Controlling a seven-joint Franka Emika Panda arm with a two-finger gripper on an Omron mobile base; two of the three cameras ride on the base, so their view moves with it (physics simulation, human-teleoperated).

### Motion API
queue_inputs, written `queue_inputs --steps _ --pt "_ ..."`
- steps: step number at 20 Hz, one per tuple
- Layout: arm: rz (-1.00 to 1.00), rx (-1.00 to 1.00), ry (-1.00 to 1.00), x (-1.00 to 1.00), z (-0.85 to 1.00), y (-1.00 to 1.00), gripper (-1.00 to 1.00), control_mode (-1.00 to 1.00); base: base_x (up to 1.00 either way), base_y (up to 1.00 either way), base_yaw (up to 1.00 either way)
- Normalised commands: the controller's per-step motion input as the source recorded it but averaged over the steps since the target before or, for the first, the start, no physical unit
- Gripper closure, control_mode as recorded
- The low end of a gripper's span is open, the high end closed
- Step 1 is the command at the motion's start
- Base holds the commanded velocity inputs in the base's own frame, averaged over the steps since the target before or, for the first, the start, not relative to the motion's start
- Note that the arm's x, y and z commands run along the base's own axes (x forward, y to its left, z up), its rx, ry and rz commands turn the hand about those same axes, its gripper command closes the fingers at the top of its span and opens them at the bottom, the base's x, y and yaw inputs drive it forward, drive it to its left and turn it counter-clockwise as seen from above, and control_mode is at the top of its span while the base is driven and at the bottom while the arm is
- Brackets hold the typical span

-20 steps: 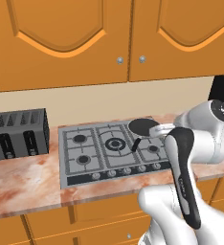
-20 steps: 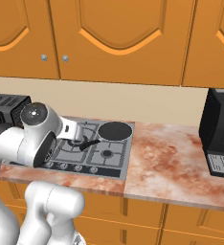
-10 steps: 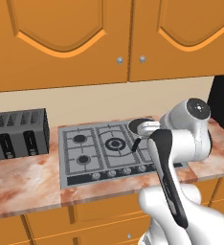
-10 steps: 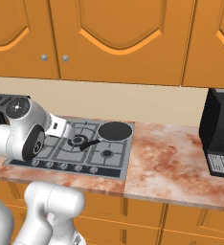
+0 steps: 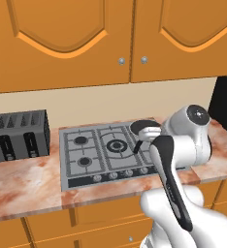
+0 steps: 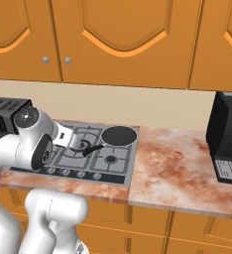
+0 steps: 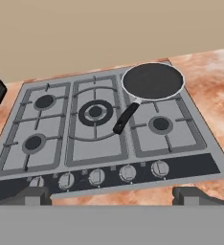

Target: Move the pot and pan from the stove into the sink.

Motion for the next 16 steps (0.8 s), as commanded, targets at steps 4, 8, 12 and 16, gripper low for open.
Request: queue_inputs --steps 4,8,12,16 --pt "0.0 0.02 0.0 0.24 -0.25 -0.1 -1.0 -1.0 0.0 0.0 0.0" --pt "-0.02 0.0 0.0 0.38 -0.26 -0.05 -1.0 -1.0 0.0 0.0 0.0" --pt "-0.06 0.0 0.0 0.38 -0.3 -0.1 -1.0 -1.0 0.0 0.0 0.0" --pt "-0.08 0.0 0.0 0.4 -0.34 -0.15 -1.0 -1.0 0.0 0.0 0.0"
